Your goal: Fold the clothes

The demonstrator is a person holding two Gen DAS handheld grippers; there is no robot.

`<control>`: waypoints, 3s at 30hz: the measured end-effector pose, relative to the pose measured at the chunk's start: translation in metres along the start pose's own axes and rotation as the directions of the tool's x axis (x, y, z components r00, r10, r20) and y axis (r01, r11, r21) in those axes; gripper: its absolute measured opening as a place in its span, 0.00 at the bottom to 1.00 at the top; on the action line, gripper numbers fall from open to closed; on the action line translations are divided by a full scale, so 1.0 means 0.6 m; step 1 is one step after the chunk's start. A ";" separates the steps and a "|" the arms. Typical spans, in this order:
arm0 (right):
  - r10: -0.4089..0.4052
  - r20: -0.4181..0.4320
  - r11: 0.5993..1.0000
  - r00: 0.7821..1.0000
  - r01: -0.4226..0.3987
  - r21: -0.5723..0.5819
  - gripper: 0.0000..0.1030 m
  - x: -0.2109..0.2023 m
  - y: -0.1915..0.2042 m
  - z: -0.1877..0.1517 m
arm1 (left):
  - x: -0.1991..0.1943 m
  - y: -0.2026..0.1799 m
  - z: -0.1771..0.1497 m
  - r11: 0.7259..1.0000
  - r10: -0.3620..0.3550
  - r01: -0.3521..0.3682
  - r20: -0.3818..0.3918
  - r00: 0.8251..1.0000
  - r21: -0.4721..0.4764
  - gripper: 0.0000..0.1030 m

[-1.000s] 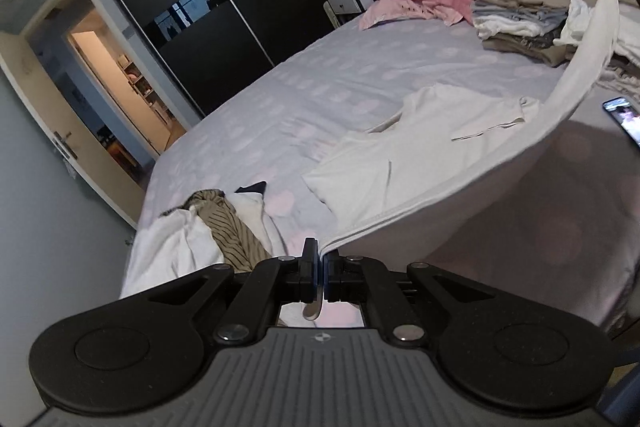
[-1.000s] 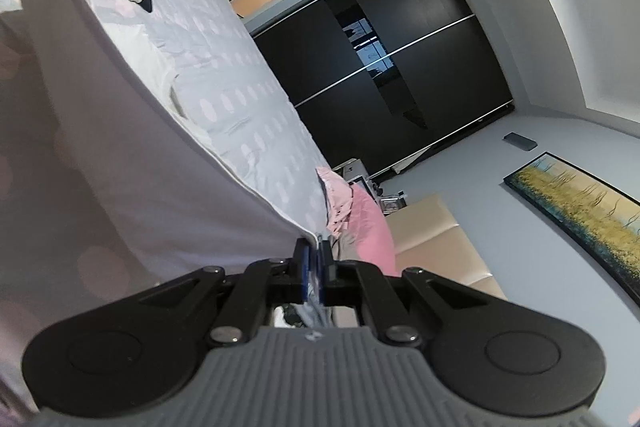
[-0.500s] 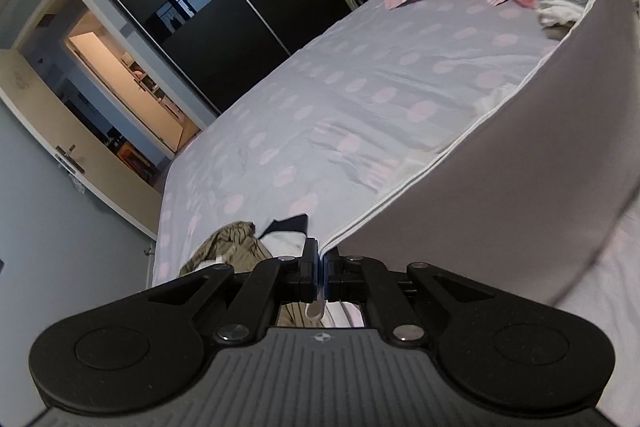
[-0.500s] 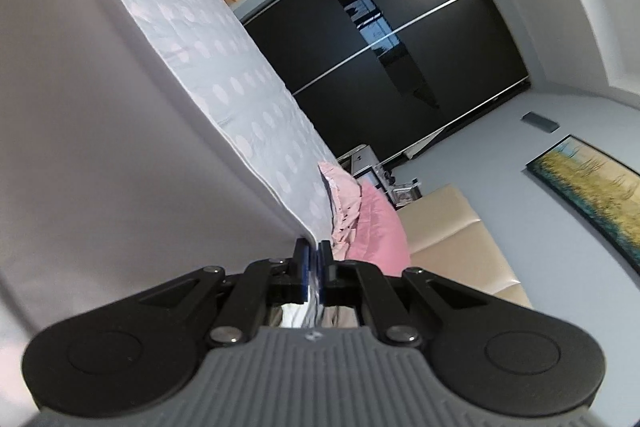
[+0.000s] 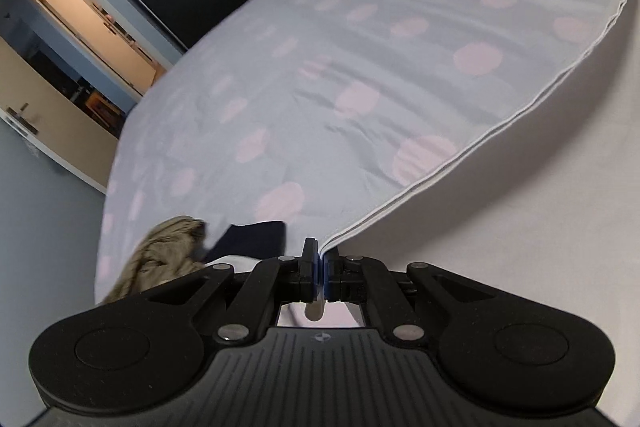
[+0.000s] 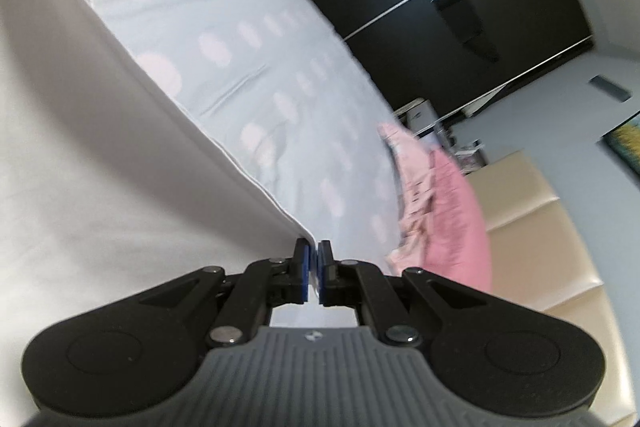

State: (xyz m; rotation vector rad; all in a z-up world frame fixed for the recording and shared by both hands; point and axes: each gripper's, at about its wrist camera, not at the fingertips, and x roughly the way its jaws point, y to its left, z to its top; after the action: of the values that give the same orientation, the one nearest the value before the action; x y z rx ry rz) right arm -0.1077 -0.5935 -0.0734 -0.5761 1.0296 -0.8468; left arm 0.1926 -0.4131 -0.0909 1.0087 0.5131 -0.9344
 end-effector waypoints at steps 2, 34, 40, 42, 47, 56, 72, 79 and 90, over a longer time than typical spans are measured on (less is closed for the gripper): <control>0.010 -0.018 1.000 1.000 -0.010 -0.004 0.04 0.034 0.019 -0.003 | 0.034 -0.004 -0.002 1.000 -0.007 0.007 -0.013 1.000 -0.016 0.01; 0.382 -0.104 0.813 0.918 -0.280 0.510 0.32 -0.140 0.053 -0.198 | -0.148 -0.015 -0.235 0.891 -0.202 0.183 -0.003 0.979 -0.415 0.41; 0.481 -0.068 0.645 0.874 -0.299 0.704 0.32 -0.172 0.040 -0.279 | -0.155 -0.027 -0.300 0.807 -0.261 0.210 -0.013 0.965 -0.552 0.41; 0.508 -0.051 0.576 0.860 -0.295 0.762 0.32 -0.165 0.039 -0.300 | -0.150 -0.033 -0.312 0.792 -0.258 0.195 -0.028 0.966 -0.579 0.41; 0.547 -0.058 0.500 0.835 -0.270 0.823 0.31 -0.141 0.053 -0.321 | -0.136 -0.057 -0.315 0.773 -0.308 0.229 -0.034 0.951 -0.591 0.37; 0.558 -0.065 0.533 0.828 -0.297 0.792 0.05 -0.139 0.054 -0.308 | -0.152 -0.084 -0.297 0.852 -0.268 0.204 -0.066 0.961 -0.483 0.01; 0.526 -0.092 0.502 0.845 -0.222 0.836 0.31 -0.163 0.009 -0.352 | -0.179 -0.046 -0.322 0.806 -0.211 0.129 -0.076 0.974 -0.578 0.21; 0.589 0.002 0.307 0.808 -0.226 0.925 0.41 -0.174 0.003 -0.359 | -0.182 -0.042 -0.335 0.587 -0.350 0.226 0.008 0.937 -0.777 0.48; 0.679 0.128 -0.034 0.723 -0.143 0.989 0.53 -0.132 0.032 -0.389 | -0.122 -0.040 -0.394 0.205 -0.465 0.247 0.127 0.876 -0.947 0.53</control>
State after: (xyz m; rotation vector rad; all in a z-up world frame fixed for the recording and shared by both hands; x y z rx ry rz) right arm -0.3337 -0.5238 -0.1461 1.1992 0.6643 -0.8609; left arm 0.1444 -0.1786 -0.1586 -0.2101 1.3387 -0.7068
